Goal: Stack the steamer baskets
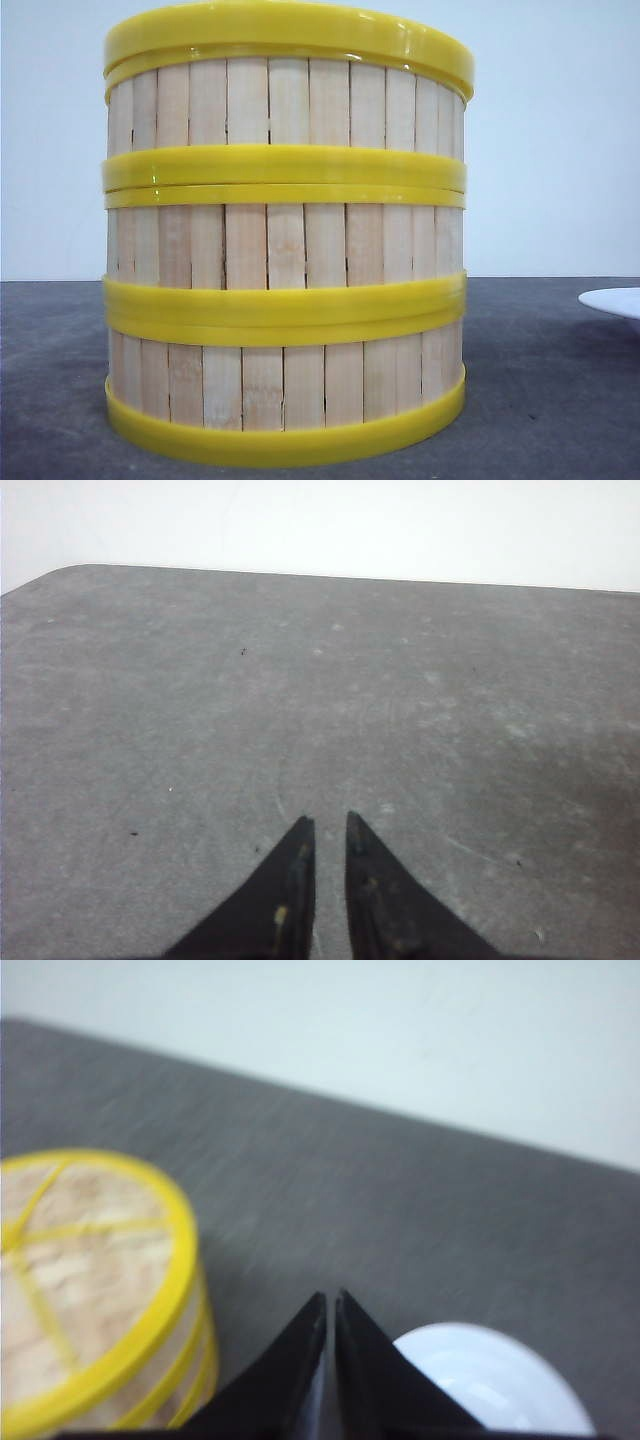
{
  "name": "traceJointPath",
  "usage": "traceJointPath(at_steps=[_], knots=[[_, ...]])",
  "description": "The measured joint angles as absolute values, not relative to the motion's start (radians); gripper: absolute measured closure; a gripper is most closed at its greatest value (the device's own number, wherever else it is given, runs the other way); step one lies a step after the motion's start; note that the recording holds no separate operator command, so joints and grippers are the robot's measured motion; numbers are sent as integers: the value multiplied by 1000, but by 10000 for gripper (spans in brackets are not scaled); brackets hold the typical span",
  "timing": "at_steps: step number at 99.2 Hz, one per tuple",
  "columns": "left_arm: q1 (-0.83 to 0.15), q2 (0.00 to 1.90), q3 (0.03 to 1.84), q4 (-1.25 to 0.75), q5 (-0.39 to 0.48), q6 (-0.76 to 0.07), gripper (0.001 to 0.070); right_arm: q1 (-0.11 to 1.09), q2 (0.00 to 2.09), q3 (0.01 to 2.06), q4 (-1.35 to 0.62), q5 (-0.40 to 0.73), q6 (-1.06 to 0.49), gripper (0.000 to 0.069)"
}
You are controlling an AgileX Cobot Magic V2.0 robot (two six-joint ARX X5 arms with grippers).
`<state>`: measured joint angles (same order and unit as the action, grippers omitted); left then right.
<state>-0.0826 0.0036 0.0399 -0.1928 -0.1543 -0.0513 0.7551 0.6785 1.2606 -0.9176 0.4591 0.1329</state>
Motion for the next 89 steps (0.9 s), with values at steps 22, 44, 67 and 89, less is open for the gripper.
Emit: traceJointPath(at_steps=[22,44,67,89], knots=[[-83,4,40,-193,-154,-51,681,492,678,1261,-830,349,16,681],[-83,4,40,-193,-154,-51,681,199,659,1217,-775,183,-64,681],[-83,4,40,-193,-154,-51,681,46,557,989,-611,66,-82,681],[-83,4,40,-193,-155,-51,681,11,406,716,-457,59,-82,681]])
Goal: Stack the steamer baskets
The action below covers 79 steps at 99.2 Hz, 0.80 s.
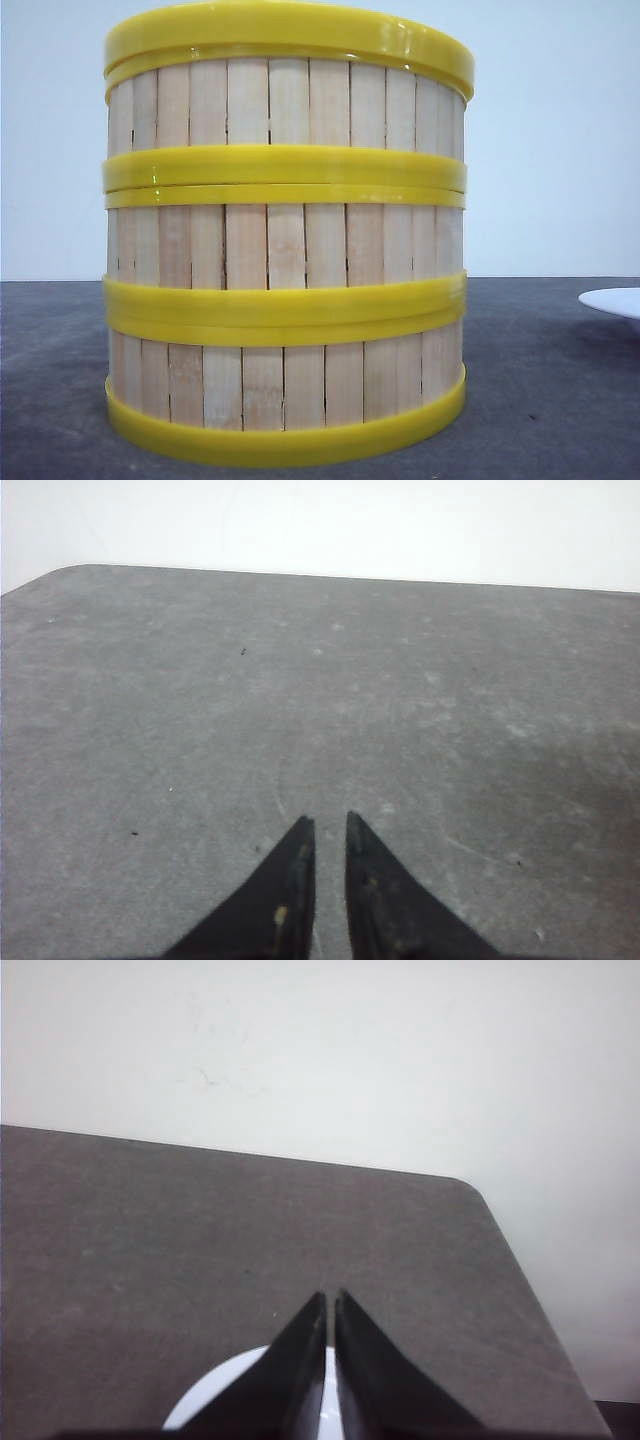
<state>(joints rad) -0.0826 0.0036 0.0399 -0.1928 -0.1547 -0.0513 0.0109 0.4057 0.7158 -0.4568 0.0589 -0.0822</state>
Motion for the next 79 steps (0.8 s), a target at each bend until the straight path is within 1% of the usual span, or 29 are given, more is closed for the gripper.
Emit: traceJointPath(at_steps=[27,39,62,79], knots=[[-83,4,40,-193,-154,-51,681,-5,200,402,-285,51,-81,681],[-83,4,40,-193,-154,-51,681,-22,135,290,-236,21,-74,681],[-83,4,40,-193,-154,-51,681,-47,73,176,-216,-23,-70,681],[-83,4,40,-193,-154,-51,681,-60,49,107,-166,-27,-42,681]])
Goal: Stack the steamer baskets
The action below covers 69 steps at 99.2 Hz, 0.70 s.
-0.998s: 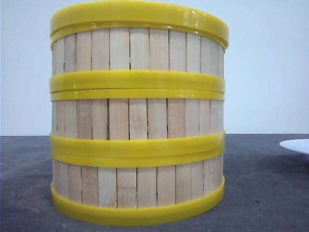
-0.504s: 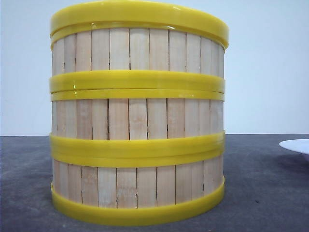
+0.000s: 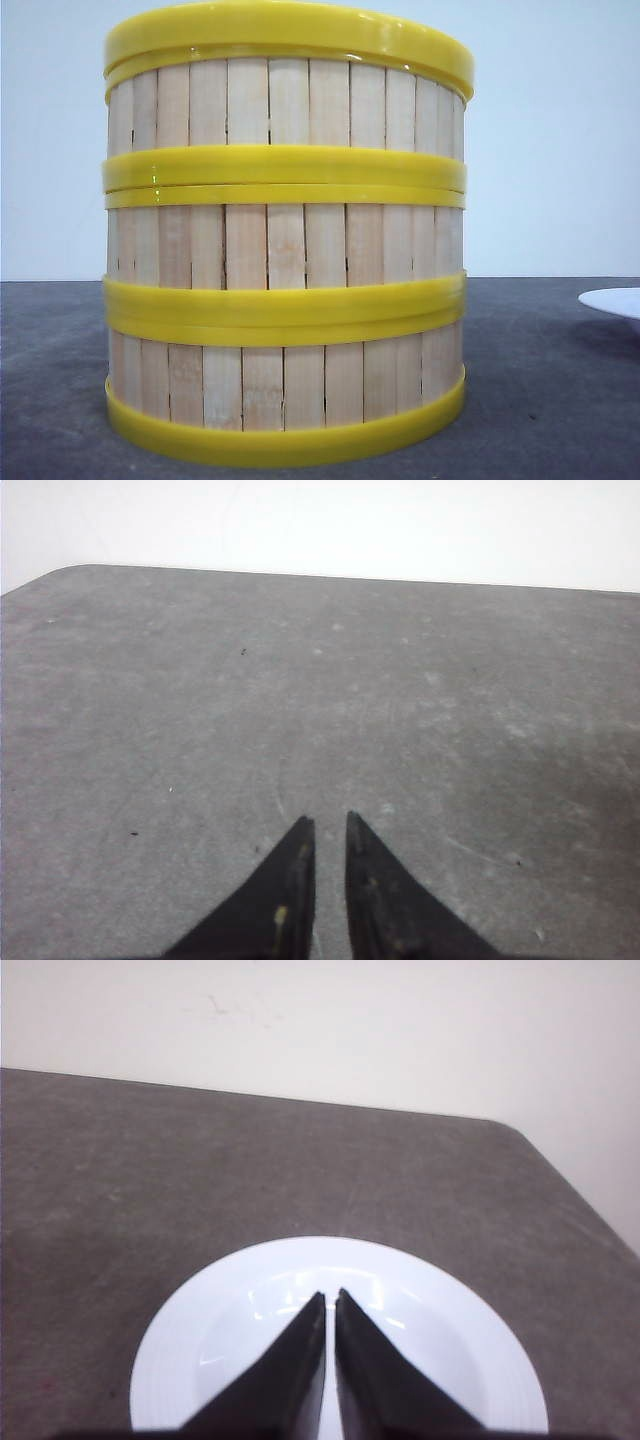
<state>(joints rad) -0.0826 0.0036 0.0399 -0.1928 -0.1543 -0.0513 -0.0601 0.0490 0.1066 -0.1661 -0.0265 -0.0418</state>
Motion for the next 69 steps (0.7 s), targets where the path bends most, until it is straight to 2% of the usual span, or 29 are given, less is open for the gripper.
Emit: traceJointPath(at_steps=[29,69], knots=[[-83,4,40,-193,-154,-51,681,-67,5,21,-118,-27,32,681],[-83,4,40,-193,-154,-51,681,-67,4,14,-116,-27,53,681]])
